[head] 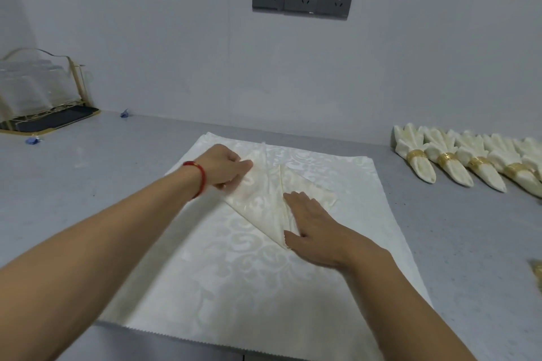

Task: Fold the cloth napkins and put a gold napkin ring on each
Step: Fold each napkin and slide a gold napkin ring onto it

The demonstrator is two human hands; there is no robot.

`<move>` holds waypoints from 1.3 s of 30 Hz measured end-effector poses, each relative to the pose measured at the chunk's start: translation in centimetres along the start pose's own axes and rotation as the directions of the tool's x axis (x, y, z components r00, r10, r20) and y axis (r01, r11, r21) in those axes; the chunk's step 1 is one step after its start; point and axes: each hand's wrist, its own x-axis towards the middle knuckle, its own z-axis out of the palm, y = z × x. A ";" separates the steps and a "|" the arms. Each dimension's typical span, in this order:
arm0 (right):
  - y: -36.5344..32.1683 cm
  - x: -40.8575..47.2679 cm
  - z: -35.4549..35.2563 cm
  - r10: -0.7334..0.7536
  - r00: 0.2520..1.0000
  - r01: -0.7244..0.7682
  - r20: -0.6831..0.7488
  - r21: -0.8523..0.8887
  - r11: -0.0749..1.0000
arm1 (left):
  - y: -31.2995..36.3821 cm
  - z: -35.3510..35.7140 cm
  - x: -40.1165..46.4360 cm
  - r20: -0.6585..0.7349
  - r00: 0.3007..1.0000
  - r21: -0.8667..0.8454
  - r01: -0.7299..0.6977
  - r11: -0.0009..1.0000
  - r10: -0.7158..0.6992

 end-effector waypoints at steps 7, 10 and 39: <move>0.1 -0.1 0.4 0.004 1.000 -0.004 -0.010 -0.027 1.000 | 0.1 7.0 3.3 -0.241 0.964 0.195 0.166 0.967 -0.117; -0.1 0.0 0.3 0.012 1.000 -0.012 -0.007 0.031 0.999 | -0.3 8.3 3.6 -0.355 0.929 0.323 0.225 0.919 -0.103; 1.1 10.8 -5.1 0.134 0.919 -0.123 -0.371 0.053 0.991 | 0.1 12.1 -1.5 -0.174 0.895 0.606 -0.231 0.761 0.410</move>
